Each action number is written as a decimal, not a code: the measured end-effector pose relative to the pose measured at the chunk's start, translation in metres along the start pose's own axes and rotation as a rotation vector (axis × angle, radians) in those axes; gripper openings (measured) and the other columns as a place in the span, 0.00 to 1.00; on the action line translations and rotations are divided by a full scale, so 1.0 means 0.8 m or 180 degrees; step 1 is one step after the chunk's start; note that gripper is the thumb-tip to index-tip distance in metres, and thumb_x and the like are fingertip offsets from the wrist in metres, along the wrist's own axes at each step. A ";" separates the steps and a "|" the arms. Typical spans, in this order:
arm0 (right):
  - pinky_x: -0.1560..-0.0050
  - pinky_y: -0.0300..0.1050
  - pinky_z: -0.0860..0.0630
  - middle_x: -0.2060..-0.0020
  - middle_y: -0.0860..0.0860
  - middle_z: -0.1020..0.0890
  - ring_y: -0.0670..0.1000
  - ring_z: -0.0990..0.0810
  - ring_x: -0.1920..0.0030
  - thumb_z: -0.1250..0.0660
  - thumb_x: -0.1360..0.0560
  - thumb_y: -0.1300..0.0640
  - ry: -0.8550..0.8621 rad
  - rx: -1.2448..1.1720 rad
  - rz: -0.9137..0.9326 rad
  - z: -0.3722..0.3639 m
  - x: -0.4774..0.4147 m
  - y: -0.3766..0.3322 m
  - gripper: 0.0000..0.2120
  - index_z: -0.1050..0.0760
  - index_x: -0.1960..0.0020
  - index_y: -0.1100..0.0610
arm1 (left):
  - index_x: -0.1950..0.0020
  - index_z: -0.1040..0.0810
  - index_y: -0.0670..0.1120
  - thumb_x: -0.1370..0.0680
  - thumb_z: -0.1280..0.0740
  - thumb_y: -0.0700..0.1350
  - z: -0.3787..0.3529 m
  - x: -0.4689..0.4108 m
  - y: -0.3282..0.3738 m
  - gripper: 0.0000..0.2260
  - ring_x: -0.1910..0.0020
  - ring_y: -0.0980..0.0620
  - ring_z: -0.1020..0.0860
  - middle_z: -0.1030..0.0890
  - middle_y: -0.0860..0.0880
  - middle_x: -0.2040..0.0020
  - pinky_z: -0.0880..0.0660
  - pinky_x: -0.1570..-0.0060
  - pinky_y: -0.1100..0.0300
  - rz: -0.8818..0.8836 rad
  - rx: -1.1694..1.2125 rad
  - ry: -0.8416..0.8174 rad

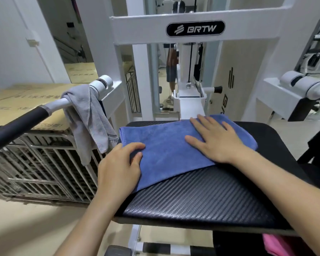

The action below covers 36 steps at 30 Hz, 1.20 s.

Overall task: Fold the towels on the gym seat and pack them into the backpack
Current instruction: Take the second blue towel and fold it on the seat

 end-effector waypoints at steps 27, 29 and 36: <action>0.39 0.59 0.35 0.27 0.54 0.38 0.59 0.38 0.29 0.29 0.30 0.56 0.0854 0.0754 0.0731 0.102 -0.056 -0.136 0.44 0.52 0.24 0.39 | 0.43 0.21 0.62 0.28 0.30 0.51 0.079 0.119 -0.016 0.14 0.71 0.62 0.27 0.25 0.58 0.73 0.31 0.68 0.68 -0.0416 0.0342 -0.1217; 0.36 0.63 0.37 0.24 0.52 0.45 0.57 0.44 0.27 0.29 0.29 0.50 0.0604 0.0691 0.0874 0.075 -0.042 -0.142 0.44 0.54 0.24 0.37 | 0.45 0.22 0.60 0.32 0.31 0.55 0.087 0.119 -0.004 0.15 0.63 0.57 0.23 0.24 0.58 0.63 0.26 0.65 0.60 -0.1418 -0.0292 -0.0608; 0.24 0.45 0.48 0.24 0.38 0.45 0.40 0.49 0.24 0.29 0.30 0.40 -0.1096 -0.0847 0.1237 0.021 0.027 -0.117 0.35 0.40 0.26 0.36 | 0.31 0.28 0.52 0.26 0.36 0.49 0.008 0.122 0.002 0.22 0.35 0.46 0.24 0.23 0.48 0.33 0.37 0.34 0.47 -0.2485 -0.0810 -0.0674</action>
Point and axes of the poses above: each hand's wrist, its own x-axis away from the middle knuckle, its own z-axis out of the back of the hand, y = z × x, the point moved 5 cm from there along -x, towards the middle knuckle
